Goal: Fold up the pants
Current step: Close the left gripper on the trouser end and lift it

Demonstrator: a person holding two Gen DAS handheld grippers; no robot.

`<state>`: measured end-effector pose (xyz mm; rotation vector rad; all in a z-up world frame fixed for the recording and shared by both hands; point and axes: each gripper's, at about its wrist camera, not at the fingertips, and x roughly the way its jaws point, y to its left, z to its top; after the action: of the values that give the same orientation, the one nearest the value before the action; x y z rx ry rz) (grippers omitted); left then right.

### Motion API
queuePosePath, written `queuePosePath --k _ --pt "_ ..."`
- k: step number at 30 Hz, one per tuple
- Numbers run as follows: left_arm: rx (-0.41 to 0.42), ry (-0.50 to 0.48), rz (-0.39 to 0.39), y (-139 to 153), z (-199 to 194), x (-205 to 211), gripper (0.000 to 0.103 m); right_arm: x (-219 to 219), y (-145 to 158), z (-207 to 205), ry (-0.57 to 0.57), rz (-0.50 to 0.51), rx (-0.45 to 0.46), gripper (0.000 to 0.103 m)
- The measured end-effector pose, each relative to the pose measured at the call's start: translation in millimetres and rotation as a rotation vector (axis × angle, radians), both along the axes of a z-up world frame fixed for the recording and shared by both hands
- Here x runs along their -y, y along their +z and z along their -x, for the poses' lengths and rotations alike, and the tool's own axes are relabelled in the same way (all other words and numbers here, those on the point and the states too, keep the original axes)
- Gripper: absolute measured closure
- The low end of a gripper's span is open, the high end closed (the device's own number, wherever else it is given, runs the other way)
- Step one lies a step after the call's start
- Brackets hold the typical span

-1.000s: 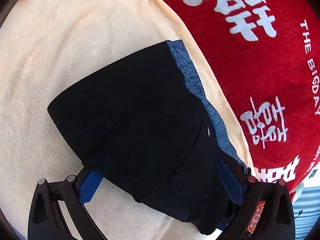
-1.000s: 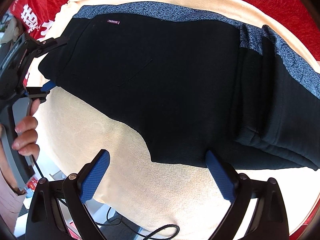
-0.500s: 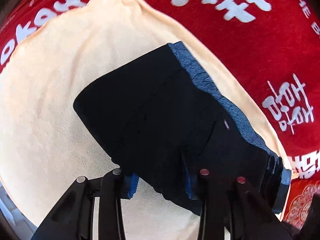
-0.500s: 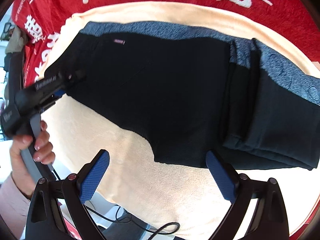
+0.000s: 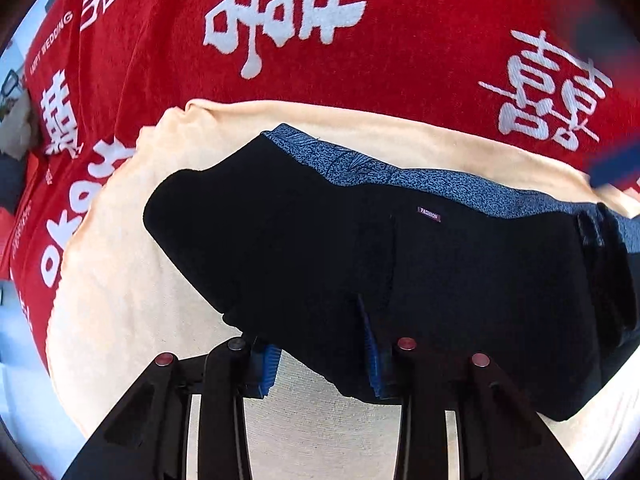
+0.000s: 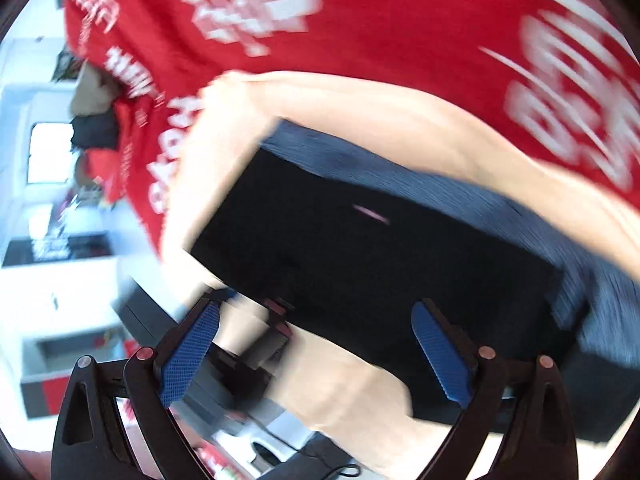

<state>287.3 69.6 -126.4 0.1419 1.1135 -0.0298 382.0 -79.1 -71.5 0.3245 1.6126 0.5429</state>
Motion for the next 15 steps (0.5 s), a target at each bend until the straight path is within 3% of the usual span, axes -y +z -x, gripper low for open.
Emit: queuePosePath --k 4,7,13,14,15 --pt "0.013 -0.027 -0.029 -2 3 2 0.067 -80 -6 -37 0.184 0.053 -0.022 0.005" --pt "0.017 -0.03 -0.026 -2 3 2 0.067 -134 -19 -42 0.327 0.103 -0.054 0.005" --pt "0.029 -0.04 -0.035 -2 7 4 0.067 -185 -66 -36 0.455 0.224 -0.18 0.005" --pt "0.025 -0.039 -0.037 -2 7 4 0.067 -184 -73 -34 0.457 0.233 -0.191 0.008" --pt "0.024 -0.043 -0.046 -3 8 5 0.067 -183 -77 -33 0.456 0.24 -0.203 0.024"
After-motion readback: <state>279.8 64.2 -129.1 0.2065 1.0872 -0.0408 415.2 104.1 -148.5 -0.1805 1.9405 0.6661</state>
